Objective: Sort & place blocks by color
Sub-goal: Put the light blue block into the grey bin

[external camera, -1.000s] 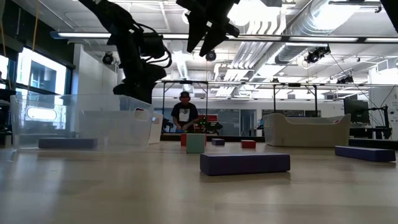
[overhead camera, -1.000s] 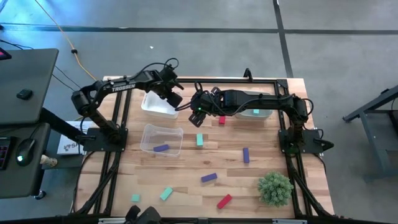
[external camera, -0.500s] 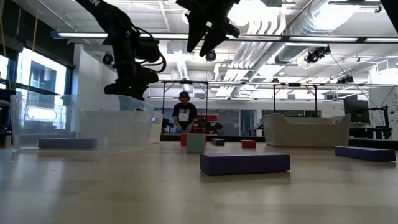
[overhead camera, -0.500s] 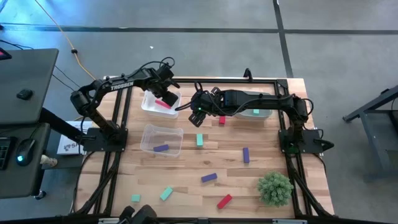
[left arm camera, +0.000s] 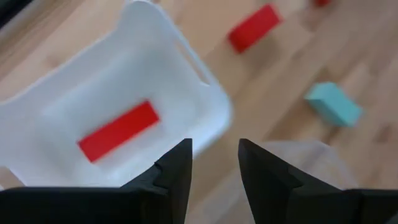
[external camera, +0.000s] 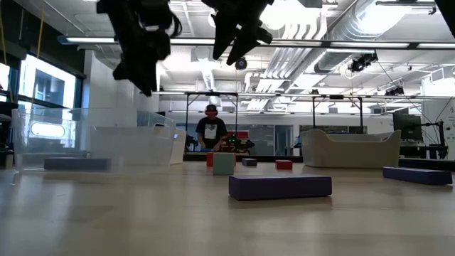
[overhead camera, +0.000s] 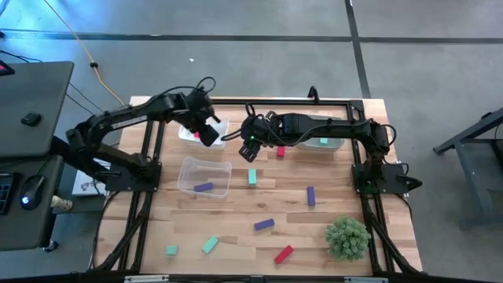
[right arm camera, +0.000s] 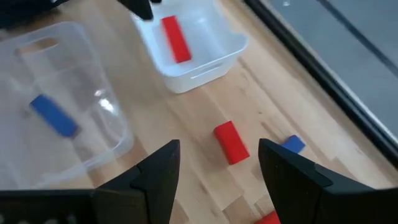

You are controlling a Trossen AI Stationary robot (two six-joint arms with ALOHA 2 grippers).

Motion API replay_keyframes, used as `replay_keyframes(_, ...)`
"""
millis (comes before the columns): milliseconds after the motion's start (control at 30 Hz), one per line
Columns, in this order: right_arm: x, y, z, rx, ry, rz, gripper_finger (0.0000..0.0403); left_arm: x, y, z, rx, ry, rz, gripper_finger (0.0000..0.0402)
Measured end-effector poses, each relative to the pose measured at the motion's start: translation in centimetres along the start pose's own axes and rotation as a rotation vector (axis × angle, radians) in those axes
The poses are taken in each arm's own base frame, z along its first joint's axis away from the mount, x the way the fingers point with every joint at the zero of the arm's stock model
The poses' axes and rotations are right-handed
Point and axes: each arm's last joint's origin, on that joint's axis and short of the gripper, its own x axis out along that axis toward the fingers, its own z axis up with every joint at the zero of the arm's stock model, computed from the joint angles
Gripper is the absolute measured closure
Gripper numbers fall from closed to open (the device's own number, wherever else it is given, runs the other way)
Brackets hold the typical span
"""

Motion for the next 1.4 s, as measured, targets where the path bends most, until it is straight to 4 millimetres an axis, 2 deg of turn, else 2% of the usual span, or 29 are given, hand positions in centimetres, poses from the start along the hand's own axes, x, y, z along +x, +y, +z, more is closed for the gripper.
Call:
replay_keyframes(267,0.0,0.4,-0.2,-0.102,0.047,0.123,0.0194,-4.0,-3.7,-3.3,-0.024,-0.063,-0.113,0.0282)
replay_keyframes(433,-0.2,0.7,-0.4,-0.148,0.069,0.186,0.0194,-5.1,-5.6,-5.0,-0.059,-0.054,-0.179,0.0282)
replay_keyframes(633,-0.4,1.4,-0.7,-0.212,0.074,0.215,0.0194,-5.3,-7.1,-7.0,-0.097,0.044,-0.177,0.0277)
replay_keyframes(1033,-0.7,1.9,-1.4,-0.24,0.116,0.211,0.0194,-4.7,-10.2,-11.1,-0.246,0.19,-0.16,0.0217)
replay_keyframes(1400,-0.5,1.0,-1.7,-0.254,0.176,0.178,0.0194,-3.8,-13.9,-14.9,-0.23,0.152,-0.085,0.0219)
